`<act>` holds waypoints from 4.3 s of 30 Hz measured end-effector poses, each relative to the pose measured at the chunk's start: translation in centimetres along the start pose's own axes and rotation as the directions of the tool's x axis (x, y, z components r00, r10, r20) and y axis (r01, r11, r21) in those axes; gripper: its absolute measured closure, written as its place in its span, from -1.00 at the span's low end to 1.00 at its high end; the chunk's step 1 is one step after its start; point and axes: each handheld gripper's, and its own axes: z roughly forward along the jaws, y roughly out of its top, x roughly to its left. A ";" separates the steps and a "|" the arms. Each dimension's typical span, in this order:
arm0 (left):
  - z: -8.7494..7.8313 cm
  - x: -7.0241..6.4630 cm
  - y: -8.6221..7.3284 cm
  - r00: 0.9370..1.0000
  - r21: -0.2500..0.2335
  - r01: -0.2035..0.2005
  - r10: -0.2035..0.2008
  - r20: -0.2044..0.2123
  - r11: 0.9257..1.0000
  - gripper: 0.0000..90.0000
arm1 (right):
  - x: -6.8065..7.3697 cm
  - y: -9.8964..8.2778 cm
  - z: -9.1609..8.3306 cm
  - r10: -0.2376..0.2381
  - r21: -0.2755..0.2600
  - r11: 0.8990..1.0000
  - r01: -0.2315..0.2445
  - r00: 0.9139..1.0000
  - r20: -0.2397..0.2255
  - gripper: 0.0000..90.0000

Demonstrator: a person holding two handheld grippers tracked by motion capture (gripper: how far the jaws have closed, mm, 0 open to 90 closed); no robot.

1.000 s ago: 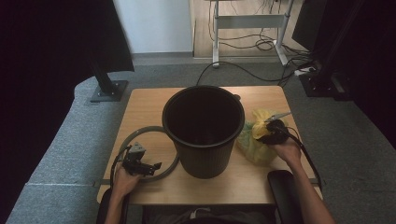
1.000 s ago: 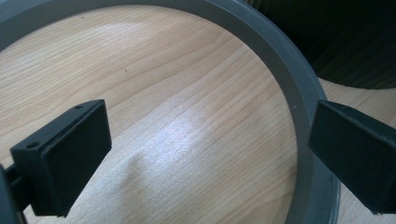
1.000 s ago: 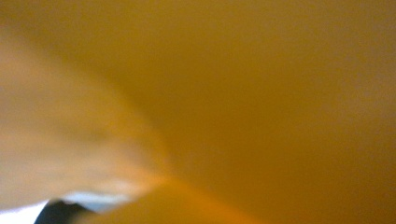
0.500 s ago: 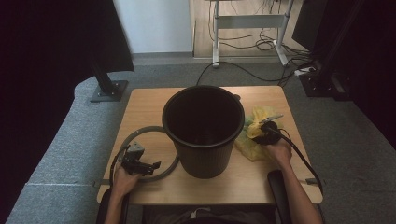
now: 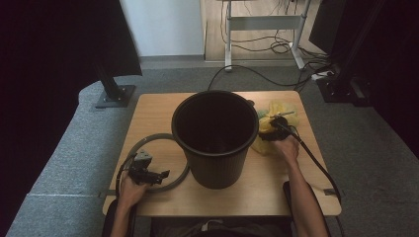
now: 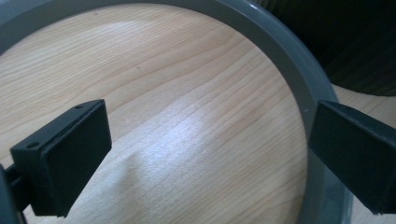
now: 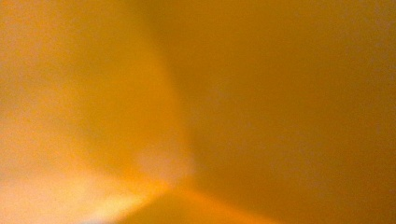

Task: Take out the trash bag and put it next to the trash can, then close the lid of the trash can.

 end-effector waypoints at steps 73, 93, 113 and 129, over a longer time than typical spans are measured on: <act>0.7 1.3 -0.3 0.998 0.064 -0.009 0.013 -0.069 0.998 -1.00 | -2.4 -12.8 -8.0 -0.066 -0.054 0.996 0.069 0.997 0.041 -1.00; -2.3 3.7 0.4 0.992 -0.007 0.051 -0.051 -0.116 0.999 -1.00 | -2.3 -12.9 -8.0 -0.062 -0.055 0.996 0.065 0.997 0.047 -1.00; -0.5 9.1 -1.8 0.958 0.068 0.190 -0.170 -0.229 0.979 -1.00 | -2.2 -12.8 -8.0 -0.063 -0.053 0.996 0.066 0.997 0.046 -1.00; -0.5 9.8 -2.8 0.953 0.002 0.182 -0.176 -0.247 0.983 -0.70 | -2.2 -12.8 -8.0 -0.064 -0.053 0.996 0.066 0.997 0.045 -1.00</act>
